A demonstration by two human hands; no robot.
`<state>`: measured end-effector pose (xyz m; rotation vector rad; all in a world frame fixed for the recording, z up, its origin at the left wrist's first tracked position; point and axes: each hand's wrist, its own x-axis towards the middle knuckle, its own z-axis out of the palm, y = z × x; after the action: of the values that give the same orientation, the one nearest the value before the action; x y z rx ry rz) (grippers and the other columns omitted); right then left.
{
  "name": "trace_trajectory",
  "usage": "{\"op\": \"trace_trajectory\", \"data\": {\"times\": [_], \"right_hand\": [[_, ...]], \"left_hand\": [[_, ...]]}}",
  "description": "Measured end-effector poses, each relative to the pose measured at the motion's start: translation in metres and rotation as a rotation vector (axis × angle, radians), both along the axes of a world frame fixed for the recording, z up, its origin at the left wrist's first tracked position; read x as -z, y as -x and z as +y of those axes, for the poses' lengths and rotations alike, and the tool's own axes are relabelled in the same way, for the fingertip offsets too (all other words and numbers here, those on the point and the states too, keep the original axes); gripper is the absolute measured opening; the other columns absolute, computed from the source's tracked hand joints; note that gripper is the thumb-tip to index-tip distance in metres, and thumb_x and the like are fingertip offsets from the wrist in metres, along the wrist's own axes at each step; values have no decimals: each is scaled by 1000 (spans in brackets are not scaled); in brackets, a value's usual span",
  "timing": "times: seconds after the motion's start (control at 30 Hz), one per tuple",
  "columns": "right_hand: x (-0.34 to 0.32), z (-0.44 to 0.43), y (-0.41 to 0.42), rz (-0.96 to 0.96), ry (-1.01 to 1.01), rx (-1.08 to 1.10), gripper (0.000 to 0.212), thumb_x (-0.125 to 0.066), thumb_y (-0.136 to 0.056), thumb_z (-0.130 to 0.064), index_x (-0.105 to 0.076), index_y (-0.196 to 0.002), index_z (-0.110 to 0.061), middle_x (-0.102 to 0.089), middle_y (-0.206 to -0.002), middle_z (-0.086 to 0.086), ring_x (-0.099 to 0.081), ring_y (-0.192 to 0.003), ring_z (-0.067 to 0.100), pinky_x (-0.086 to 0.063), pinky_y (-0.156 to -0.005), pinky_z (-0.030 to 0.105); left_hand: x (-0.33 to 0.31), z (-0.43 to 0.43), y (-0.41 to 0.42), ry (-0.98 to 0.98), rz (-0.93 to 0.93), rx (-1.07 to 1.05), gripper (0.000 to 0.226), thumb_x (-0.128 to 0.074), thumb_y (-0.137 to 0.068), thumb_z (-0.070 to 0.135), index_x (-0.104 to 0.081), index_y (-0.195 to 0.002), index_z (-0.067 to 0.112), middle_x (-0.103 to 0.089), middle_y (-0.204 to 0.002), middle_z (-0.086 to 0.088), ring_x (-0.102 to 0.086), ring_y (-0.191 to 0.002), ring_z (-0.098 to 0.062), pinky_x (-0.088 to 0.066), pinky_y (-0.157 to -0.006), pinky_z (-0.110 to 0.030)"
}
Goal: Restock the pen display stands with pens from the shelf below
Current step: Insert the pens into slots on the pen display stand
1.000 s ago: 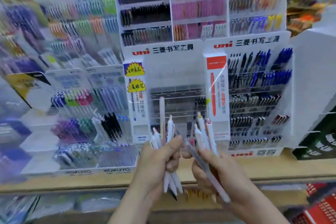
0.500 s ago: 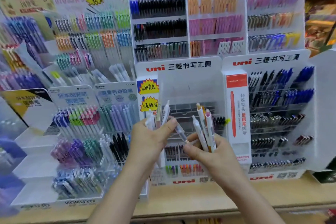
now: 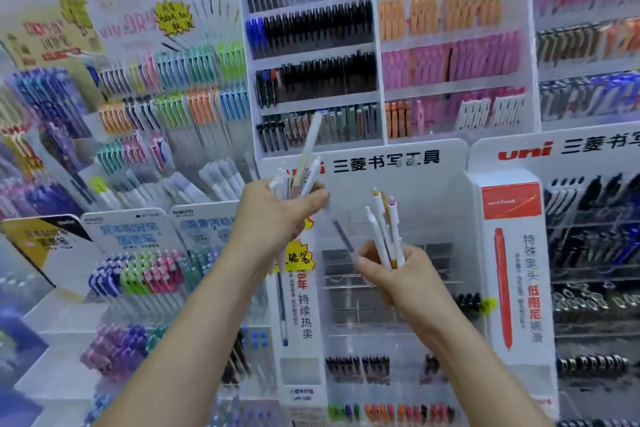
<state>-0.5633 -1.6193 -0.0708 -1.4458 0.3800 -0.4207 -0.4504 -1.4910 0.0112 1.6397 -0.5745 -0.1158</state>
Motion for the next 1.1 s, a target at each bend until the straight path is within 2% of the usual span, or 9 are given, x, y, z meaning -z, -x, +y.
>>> {"op": "trace_trajectory", "data": {"times": [0.2,0.27,0.33,0.43,0.5,0.57,0.67,0.83,1.1], "right_hand": [[3,-18,-23,4,13,173,3,-69,-89,-17,-71,-88,-15,-62,-59,-12,-50,-45,-6,-38,-51,13],[3,-23,-24,-9,5,213,5,-67,-90,-16,-71,-89,-17,-69,-74,-6,-51,-46,-7,-39,-56,18],[3,-24,-26,-24,7,235,8,-65,-91,-13,-71,-90,-17,-73,-87,4,-51,-46,-7,-39,-58,21],[6,-20,-30,-30,11,240,10,-64,-90,-10,-71,-89,-17,-73,-89,7,-52,-46,-6,-37,-56,19],[7,-16,-32,-43,-6,226,10,-63,-90,-9,-71,-90,-16,-73,-89,9,-52,-45,-4,-37,-52,14],[8,-13,-34,-49,-22,215,10,-63,-91,-9,-71,-92,-15,-72,-88,8,-52,-45,-4,-37,-48,12],[8,-12,-36,-48,-18,231,12,-61,-92,-10,-71,-93,-17,-72,-84,4,-51,-46,-4,-37,-53,18],[3,-12,-43,-41,-4,218,12,-59,-94,-13,-70,-95,-17,-70,-81,1,-51,-48,-3,-36,-57,23],[6,-10,-56,-20,-13,162,13,-56,-97,-16,-69,-98,-17,-68,-79,3,-47,-59,1,-34,-59,22]], "left_hand": [[-20,-16,-19,-79,-235,-107,9,-79,-78,18,-72,-77,23,-58,-47,17,-46,-39,1,-37,-43,-12],[-25,-17,-24,-105,-337,-125,10,-79,-77,20,-71,-75,25,-61,-53,17,-49,-44,1,-40,-46,-15],[-25,-18,-27,-195,-442,-144,7,-79,-77,22,-72,-76,23,-66,-63,11,-55,-53,-8,-46,-51,-26],[-17,-18,-29,-304,-566,-151,14,-75,-81,25,-71,-83,13,-67,-70,-6,-59,-67,-26,-47,-58,-38],[-17,-15,-31,-285,-607,-152,17,-75,-82,27,-69,-82,11,-65,-67,-8,-56,-62,-27,-46,-57,-39],[-18,-11,-35,-221,-615,-151,11,-76,-81,26,-69,-76,18,-61,-59,3,-48,-52,-18,-45,-51,-37],[-21,-8,-37,-166,-602,-127,15,-76,-81,24,-67,-72,32,-57,-54,11,-44,-48,-13,-43,-48,-34],[-14,-6,-37,-137,-679,-142,11,-75,-83,24,-72,-82,14,-64,-65,-9,-51,-60,-26,-41,-54,-37],[-14,2,-40,-18,-746,-137,12,-76,-82,21,-73,-93,24,-70,-71,-7,-60,-63,-30,-50,-56,-45]]}}
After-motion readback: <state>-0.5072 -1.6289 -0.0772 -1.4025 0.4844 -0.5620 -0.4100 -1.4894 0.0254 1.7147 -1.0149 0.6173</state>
